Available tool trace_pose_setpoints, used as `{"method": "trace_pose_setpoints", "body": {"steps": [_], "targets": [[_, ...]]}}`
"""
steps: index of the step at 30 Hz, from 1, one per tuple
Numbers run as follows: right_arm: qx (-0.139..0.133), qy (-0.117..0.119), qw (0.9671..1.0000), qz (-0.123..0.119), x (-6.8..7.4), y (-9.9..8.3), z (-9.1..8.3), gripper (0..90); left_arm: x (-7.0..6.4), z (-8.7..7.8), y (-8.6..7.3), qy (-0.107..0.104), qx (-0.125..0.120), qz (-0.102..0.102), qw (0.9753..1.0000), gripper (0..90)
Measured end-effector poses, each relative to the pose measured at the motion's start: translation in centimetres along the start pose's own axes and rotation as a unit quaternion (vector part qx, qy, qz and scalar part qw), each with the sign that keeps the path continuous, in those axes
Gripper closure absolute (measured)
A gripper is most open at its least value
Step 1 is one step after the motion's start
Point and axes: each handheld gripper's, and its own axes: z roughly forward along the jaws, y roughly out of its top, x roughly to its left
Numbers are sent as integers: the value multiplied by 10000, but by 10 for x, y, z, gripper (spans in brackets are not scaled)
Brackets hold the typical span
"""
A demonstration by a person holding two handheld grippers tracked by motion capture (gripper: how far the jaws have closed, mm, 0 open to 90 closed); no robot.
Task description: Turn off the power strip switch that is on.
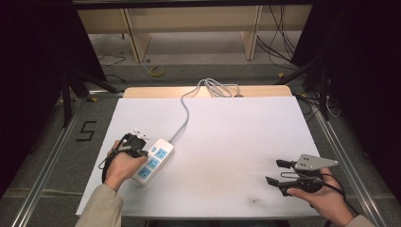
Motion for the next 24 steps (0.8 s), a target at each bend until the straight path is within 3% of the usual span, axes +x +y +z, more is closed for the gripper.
{"method": "trace_pose_setpoints", "body": {"steps": [24], "targets": [[-17,-4,10000,9,0,0,-1,253,-1,-8,4,109,-646,-29,9978,896]]}}
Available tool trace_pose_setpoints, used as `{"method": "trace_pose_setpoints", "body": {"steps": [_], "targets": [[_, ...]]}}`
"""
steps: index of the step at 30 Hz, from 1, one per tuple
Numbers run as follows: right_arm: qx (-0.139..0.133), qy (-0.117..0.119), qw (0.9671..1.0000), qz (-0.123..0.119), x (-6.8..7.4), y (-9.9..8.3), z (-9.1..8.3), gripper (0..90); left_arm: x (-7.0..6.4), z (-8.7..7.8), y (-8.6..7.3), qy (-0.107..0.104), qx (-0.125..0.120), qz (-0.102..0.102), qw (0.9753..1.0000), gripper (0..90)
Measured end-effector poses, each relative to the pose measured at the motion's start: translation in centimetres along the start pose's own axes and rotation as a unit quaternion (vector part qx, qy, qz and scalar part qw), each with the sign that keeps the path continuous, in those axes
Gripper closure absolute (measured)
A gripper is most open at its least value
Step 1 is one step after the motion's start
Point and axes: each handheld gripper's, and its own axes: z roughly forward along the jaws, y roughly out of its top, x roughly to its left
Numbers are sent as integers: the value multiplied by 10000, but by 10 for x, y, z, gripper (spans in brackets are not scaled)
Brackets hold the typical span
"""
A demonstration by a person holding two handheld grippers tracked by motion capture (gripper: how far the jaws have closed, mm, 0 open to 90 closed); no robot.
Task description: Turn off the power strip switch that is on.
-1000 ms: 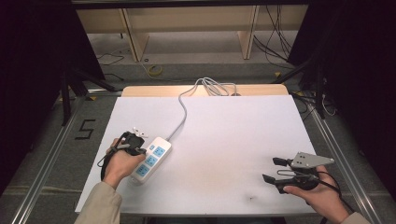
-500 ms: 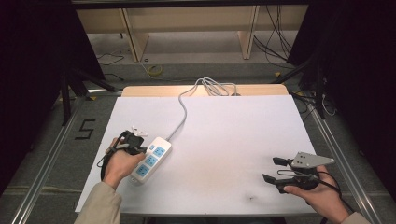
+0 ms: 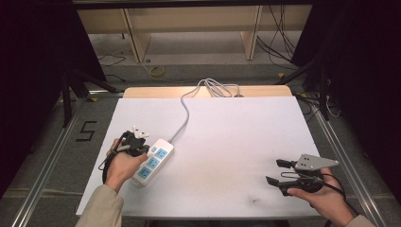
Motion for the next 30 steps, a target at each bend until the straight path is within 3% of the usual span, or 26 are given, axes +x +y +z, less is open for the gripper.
{"method": "trace_pose_setpoints", "body": {"steps": [13,19,27,30], "targets": [[-4,4,10000,4,0,0,0,252,-3,-1,2,59,-184,54,9998,823],[-3,5,10000,6,0,0,0,252,-5,-2,3,181,-394,95,9990,777],[4,6,10000,11,0,0,0,252,-9,-1,5,254,-514,108,9983,670],[-4,9,10000,10,0,0,0,252,-10,0,5,188,-530,121,9983,635]]}}
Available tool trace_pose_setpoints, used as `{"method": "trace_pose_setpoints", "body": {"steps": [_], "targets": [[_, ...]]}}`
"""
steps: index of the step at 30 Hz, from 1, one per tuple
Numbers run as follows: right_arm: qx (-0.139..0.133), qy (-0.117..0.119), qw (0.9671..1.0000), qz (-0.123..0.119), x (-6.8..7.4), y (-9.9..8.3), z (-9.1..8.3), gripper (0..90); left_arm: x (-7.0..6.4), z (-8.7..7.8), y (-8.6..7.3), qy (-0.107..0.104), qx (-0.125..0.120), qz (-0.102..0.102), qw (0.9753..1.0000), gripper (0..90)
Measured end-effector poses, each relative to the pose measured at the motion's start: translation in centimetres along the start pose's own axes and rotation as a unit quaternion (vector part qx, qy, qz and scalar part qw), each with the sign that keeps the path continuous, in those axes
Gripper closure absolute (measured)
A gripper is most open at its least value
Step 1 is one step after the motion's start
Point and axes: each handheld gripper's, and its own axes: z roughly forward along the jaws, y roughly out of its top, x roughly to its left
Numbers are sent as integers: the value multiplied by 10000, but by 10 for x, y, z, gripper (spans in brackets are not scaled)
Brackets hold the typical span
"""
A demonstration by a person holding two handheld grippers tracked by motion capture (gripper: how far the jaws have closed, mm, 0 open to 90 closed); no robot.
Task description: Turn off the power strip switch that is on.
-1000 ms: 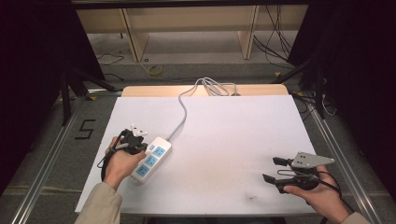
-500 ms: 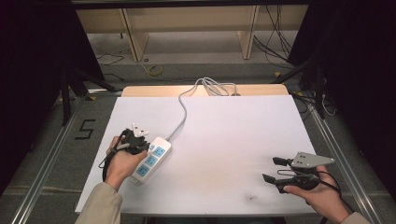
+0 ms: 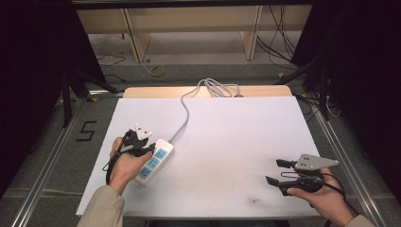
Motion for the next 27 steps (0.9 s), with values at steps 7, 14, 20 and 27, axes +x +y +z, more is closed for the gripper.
{"method": "trace_pose_setpoints", "body": {"steps": [7,14,20,27], "targets": [[10,-1,10000,-2,0,0,0,251,2,0,2,7,-220,-221,9995,509],[3,-5,10000,0,0,0,0,251,-8,1,8,-146,-392,-376,9984,333],[-7,4,10000,-4,0,0,0,251,-16,0,15,-309,-388,-238,9985,285],[1,7,10000,-1,0,0,0,250,-24,0,19,-401,-364,-75,9985,273]]}}
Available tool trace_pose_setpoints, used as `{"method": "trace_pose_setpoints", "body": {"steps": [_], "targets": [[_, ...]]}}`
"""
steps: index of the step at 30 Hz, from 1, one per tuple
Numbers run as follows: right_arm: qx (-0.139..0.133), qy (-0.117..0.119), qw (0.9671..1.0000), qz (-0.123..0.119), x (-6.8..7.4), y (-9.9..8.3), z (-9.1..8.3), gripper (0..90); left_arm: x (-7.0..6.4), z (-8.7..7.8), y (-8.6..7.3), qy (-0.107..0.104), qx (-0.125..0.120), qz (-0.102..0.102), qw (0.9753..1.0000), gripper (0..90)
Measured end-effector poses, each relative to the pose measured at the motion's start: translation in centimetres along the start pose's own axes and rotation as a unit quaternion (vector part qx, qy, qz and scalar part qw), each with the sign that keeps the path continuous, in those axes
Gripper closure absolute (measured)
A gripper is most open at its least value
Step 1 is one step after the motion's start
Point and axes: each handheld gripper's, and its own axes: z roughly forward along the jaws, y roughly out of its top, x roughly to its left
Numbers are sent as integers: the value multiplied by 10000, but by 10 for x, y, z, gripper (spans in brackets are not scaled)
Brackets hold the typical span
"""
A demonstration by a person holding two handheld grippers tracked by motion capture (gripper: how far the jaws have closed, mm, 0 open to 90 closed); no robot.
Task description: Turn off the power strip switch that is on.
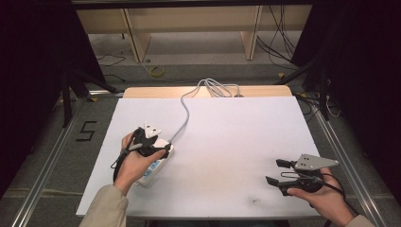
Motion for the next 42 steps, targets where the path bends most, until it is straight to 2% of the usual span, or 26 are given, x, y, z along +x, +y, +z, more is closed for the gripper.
{"method": "trace_pose_setpoints", "body": {"steps": [19,22,29,33,39,42], "targets": [[-6,16,10000,-12,0,0,0,249,-29,-2,14,-308,-136,383,9987,244],[-4,11,10000,-7,0,0,0,249,-34,-1,16,-329,-114,504,9981,243],[0,8,10000,-9,0,0,0,249,-44,0,18,-398,-143,611,9972,239],[-5,11,10000,-4,0,0,0,249,-49,1,19,-425,-96,746,9963,231],[-9,14,10000,-4,0,0,0,249,-56,1,21,-474,-114,808,9955,230],[-8,12,10000,-5,0,0,0,249,-60,2,22,-484,-105,915,9946,229]]}}
